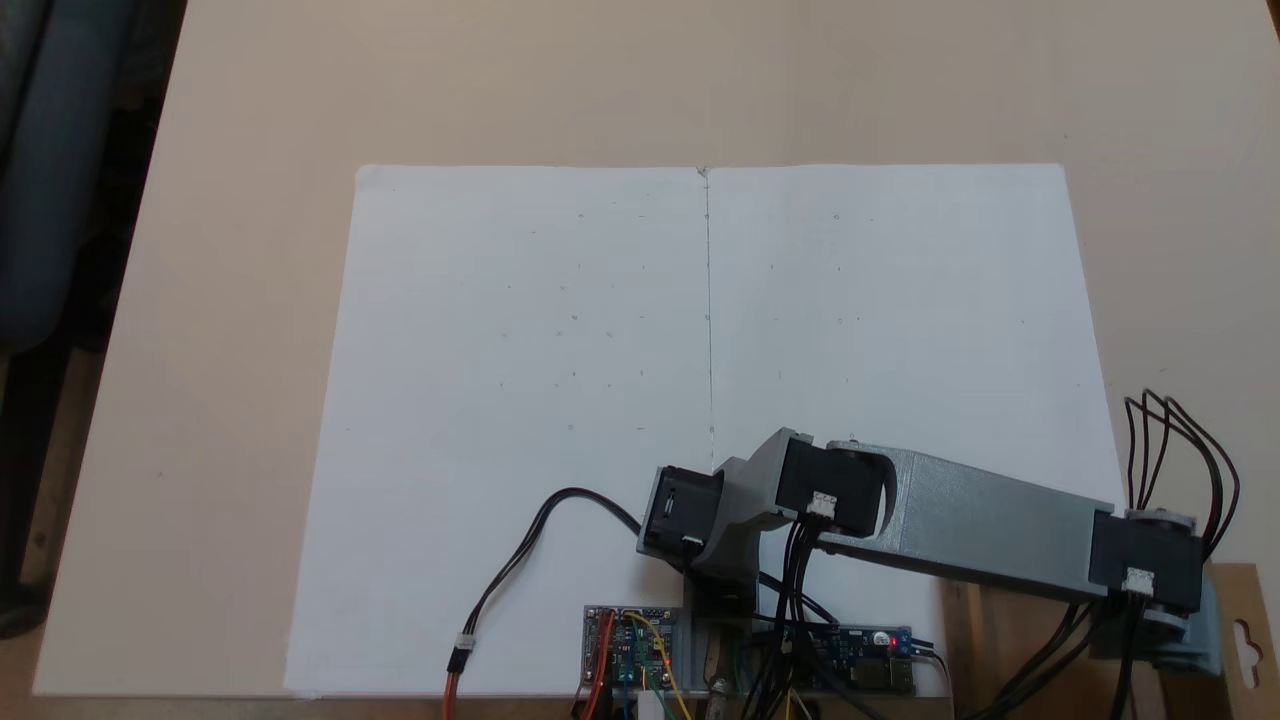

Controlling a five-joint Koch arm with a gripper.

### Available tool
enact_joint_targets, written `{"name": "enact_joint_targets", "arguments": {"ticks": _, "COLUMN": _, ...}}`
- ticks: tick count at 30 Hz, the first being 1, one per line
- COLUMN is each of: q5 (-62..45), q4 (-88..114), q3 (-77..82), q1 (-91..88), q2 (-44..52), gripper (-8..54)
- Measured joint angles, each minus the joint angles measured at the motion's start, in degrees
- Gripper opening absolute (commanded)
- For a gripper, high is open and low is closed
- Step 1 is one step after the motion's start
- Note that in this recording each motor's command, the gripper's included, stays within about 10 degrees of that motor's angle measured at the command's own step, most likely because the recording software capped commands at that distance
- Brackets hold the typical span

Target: Grasp a green dice and put it in the bin.

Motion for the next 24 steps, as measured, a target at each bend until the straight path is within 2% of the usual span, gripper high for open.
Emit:
{"name": "enact_joint_targets", "arguments": {"ticks": 9, "q5": -0.09, "q4": 6.94, "q3": -0.09, "q1": 0.44, "q2": -0.7, "gripper": 11.6}}
{"name": "enact_joint_targets", "arguments": {"ticks": 10, "q5": -0.09, "q4": 6.94, "q3": -0.09, "q1": 0.53, "q2": -0.7, "gripper": 20.2}}
{"name": "enact_joint_targets", "arguments": {"ticks": 11, "q5": -0.09, "q4": 6.94, "q3": -0.09, "q1": 0.53, "q2": -0.7, "gripper": 31.8}}
{"name": "enact_joint_targets", "arguments": {"ticks": 12, "q5": -0.09, "q4": 6.94, "q3": -0.09, "q1": 0.62, "q2": -0.97, "gripper": 33.0}}
{"name": "enact_joint_targets", "arguments": {"ticks": 15, "q5": -0.09, "q4": 6.86, "q3": 0.0, "q1": 0.62, "q2": -2.81, "gripper": 44.4}}
{"name": "enact_joint_targets", "arguments": {"ticks": 16, "q5": -0.09, "q4": 6.86, "q3": -0.09, "q1": 0.62, "q2": -2.9, "gripper": 45.7}}
{"name": "enact_joint_targets", "arguments": {"ticks": 20, "q5": -0.09, "q4": 5.89, "q3": -0.09, "q1": 0.0, "q2": -2.9, "gripper": 43.0}}
{"name": "enact_joint_targets", "arguments": {"ticks": 24, "q5": 3.34, "q4": 0.0, "q3": -0.09, "q1": -9.76, "q2": -0.79, "gripper": 43.1}}
